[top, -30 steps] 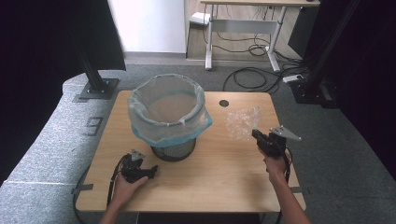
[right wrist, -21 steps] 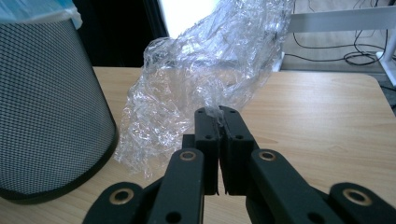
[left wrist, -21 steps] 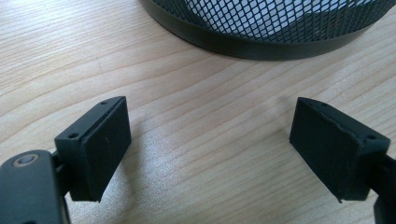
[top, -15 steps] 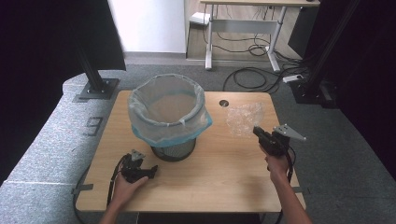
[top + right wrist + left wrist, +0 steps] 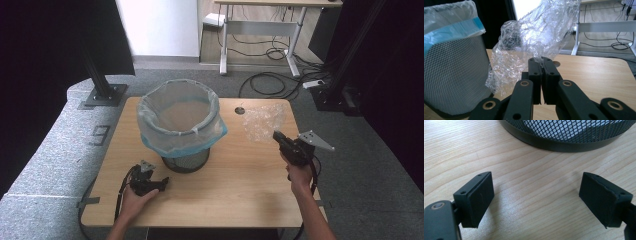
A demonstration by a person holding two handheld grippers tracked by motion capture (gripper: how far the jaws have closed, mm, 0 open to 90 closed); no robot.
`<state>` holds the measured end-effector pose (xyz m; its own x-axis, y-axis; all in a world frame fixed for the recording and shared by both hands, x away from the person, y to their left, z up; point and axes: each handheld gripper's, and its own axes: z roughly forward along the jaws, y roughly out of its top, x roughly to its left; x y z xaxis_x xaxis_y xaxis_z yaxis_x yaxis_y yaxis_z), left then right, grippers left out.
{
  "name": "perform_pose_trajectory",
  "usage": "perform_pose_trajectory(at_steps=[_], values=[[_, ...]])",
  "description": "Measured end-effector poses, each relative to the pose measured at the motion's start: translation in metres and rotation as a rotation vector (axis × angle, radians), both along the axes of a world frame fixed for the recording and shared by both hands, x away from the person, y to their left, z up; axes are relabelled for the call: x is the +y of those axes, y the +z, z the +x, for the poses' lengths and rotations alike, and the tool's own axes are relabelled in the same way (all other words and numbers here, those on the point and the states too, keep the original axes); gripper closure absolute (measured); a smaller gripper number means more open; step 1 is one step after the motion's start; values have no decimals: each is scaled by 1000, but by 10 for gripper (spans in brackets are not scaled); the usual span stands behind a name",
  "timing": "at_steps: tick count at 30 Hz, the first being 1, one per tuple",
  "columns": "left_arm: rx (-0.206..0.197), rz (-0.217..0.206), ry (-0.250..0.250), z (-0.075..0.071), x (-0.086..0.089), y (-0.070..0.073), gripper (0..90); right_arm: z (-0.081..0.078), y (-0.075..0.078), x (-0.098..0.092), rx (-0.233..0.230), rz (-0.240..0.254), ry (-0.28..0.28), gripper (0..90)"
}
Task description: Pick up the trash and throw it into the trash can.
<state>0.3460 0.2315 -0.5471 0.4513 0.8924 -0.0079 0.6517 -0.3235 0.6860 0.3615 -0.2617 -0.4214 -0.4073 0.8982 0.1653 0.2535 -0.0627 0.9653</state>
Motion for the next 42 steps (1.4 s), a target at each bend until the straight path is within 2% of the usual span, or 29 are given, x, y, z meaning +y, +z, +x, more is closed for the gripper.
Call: perform_pose_trajectory(at_steps=[29, 42], values=[[1, 1, -1, 0, 0, 0, 124, -6, 12, 8, -39, 6, 27, 859], [1, 1, 0, 0, 0, 0, 124, -7, 15, 13, -41, 8, 46, 859]])
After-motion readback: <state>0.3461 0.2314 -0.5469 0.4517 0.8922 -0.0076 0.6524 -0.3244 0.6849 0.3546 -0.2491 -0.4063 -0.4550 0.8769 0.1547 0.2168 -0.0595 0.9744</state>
